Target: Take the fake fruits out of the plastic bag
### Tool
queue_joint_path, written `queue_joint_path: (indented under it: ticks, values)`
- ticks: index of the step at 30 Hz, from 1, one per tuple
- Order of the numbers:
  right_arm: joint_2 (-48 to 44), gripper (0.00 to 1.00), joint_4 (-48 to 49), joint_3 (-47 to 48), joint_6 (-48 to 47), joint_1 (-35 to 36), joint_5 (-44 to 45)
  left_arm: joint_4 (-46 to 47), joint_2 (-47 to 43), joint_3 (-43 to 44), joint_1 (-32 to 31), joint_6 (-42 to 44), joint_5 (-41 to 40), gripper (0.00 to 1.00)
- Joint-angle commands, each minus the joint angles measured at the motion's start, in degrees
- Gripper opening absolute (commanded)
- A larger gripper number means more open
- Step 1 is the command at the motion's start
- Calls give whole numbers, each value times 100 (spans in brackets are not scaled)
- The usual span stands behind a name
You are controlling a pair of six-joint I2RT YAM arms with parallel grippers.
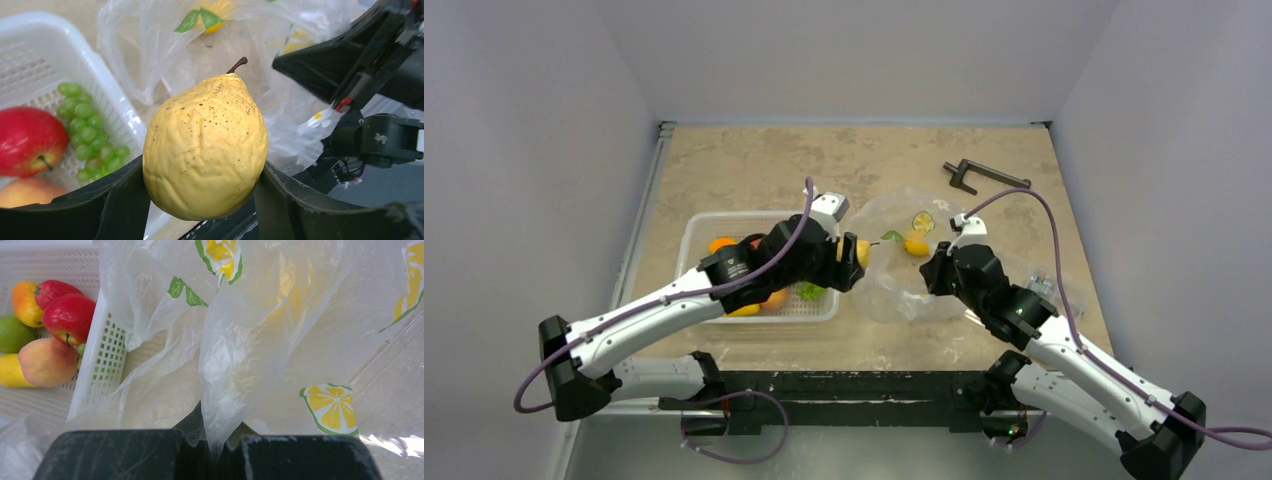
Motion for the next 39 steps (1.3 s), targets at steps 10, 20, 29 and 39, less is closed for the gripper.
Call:
queue_joint_path:
  ticks: [10, 20, 29, 39]
  values:
    - [-154, 0, 400, -122, -230, 14, -413, -1160, -1508, -1616, 245, -962, -986, 15]
    - [-281, 0, 433, -176, -234, 14, -468, -1226, -661, -1489, 334, -884, -1193, 17]
    - [-288, 0, 434, -176, -213, 14, -418, -1243, -583, -1610, 337, -1023, -1247, 50]
    - [-219, 0, 501, -176, -270, 14, -493, -1282, -1063, -1819, 337, -1069, -1322, 78]
